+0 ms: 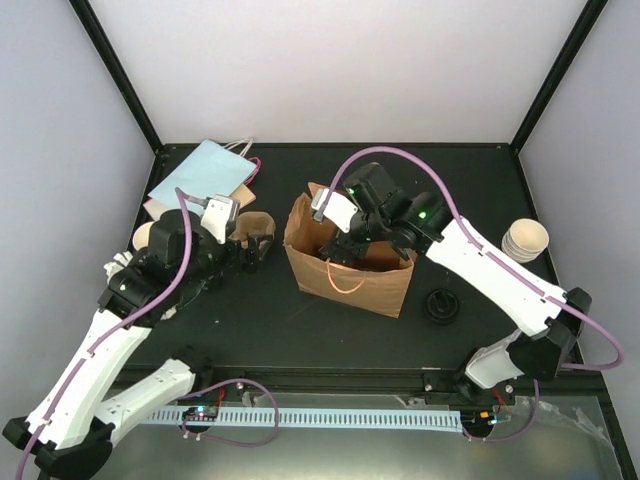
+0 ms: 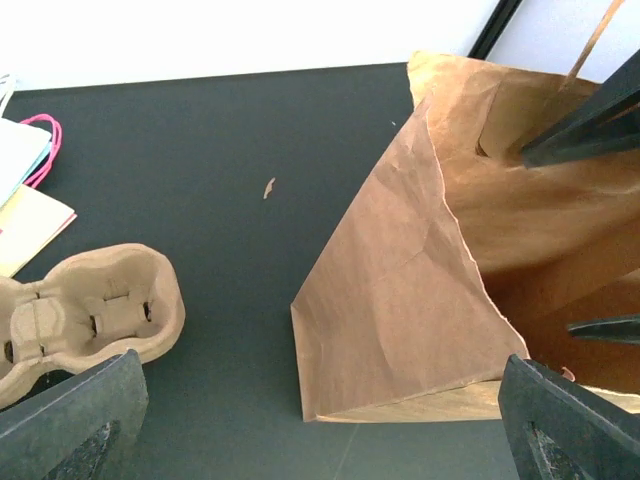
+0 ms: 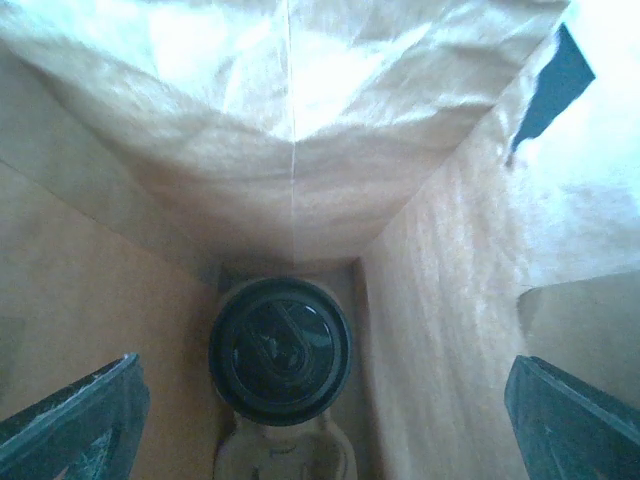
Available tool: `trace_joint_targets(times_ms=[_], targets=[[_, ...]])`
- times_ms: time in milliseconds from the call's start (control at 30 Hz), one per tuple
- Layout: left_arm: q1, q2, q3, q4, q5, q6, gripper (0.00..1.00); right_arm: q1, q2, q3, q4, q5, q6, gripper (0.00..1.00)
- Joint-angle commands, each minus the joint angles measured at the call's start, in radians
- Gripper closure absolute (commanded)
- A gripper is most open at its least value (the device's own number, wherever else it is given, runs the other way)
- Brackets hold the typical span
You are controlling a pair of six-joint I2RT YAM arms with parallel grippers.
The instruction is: Pack the takeout coffee
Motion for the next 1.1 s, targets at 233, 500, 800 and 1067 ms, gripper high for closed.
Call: trace_joint_targets(times_ms=[233, 500, 800, 1067], targets=[[0.008, 0.011, 0.063, 0.021, 0.134, 0.082, 0.01, 0.004, -0.060, 0.101, 0.045, -0.064, 0.073, 0.00], [0.013, 0.166, 0.243, -0.035, 0.077, 0.123, 0.01, 0.004, -0.110, 0.124, 0.111, 0.029, 0.147, 0.00], [0.083, 0.370, 0.396, 0.029, 0.310, 0.161, 0.02, 0.004, -0.291, 0.022, 0.311, 0.085, 0.238, 0.00], [0.115, 0.426, 0.394, 0.130, 0.370, 0.189, 0.01, 0.002, -0.469, -0.148, 0.388, 0.125, 0.277, 0.00]])
